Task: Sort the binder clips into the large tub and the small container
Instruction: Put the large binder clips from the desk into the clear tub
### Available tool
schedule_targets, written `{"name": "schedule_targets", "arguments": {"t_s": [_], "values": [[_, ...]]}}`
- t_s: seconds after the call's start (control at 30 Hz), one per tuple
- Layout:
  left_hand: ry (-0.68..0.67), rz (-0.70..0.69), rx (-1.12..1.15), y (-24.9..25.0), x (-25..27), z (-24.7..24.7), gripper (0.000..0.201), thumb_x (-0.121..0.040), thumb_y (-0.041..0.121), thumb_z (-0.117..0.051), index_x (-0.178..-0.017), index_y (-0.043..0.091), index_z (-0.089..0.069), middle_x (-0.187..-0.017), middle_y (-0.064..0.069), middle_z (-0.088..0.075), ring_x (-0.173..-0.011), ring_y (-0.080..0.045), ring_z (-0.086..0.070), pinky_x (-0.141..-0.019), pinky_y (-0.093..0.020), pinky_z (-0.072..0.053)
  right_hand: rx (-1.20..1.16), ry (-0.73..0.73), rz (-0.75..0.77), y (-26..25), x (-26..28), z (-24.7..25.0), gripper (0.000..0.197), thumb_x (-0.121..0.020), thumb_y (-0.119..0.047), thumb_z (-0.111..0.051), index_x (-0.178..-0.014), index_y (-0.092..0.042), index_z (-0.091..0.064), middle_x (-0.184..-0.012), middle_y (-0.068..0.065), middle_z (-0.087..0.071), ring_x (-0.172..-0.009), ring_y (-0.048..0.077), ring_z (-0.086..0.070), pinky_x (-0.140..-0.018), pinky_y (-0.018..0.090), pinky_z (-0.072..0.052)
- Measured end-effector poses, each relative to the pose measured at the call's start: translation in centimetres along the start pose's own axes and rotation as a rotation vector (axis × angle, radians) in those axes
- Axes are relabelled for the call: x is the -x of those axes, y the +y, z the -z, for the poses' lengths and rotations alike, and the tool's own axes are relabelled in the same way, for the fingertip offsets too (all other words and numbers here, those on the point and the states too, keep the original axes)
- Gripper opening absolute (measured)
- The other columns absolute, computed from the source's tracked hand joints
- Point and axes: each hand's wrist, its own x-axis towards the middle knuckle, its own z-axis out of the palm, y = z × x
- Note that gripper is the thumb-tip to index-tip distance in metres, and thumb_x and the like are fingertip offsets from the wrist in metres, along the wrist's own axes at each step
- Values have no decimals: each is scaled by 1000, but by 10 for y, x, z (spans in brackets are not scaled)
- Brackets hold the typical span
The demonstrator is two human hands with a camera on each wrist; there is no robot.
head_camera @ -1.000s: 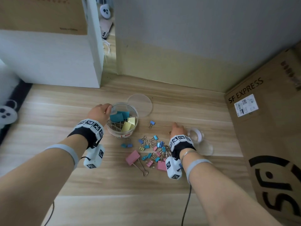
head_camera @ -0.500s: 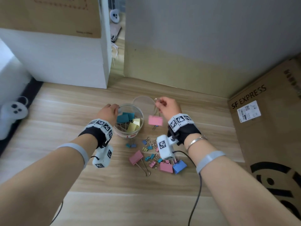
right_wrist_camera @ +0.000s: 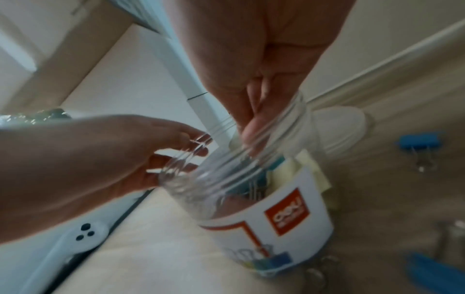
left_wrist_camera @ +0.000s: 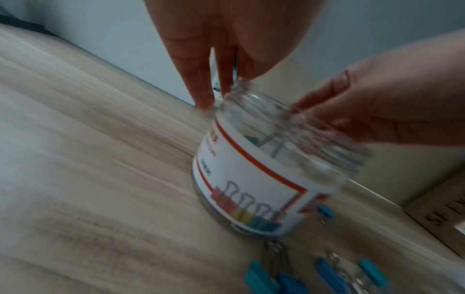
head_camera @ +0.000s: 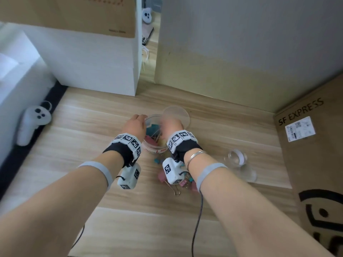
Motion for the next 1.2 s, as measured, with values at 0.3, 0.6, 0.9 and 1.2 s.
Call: {"name": "schedule_targets", "arguments": {"t_s": [0.3, 0.6, 0.9, 1.2], "values": [[13, -378, -76, 52, 50, -12, 28, -91, 8, -43, -115, 7, -57, -117, -11, -55, -103, -29, -54, -82, -35, -46, -15, 129, -50, 80, 51, 28, 19, -89, -10, -54, -98, -17, -69, -104, 5, -71, -86, 20, -64, -81, 26, -49], [-503, -234, -479, 54, 82, -78, 54, -86, 32, -57, -135, 20, -40, -132, -10, -48, -121, -31, -48, -100, -44, -47, 251, -203, -124, 139, 104, -5, 27, -64, -45, -77, -82, -30, -65, -82, -16, -63, -84, 13, -61, -77, 26, -50], [-584, -150, -586, 45, 90, -90, 72, -79, 24, -69, -140, 19, -31, -139, -14, -38, -128, -39, -41, -102, -48, -45, 505, -200, 64, 146, 117, -24, 39, -75, -28, -63, -112, -33, -52, -106, -4, -67, -100, 24, -61, -82, 31, -47], [-445, -297, -599, 78, 87, -63, 46, -87, 5, -55, -131, 11, -45, -128, -13, -48, -118, -34, -51, -93, -43, -50, 101, -19, -63, 137, 110, 3, 31, -74, -44, -71, -103, -31, -70, -82, -15, -58, -101, 15, -47, -95, 33, -38]]}}
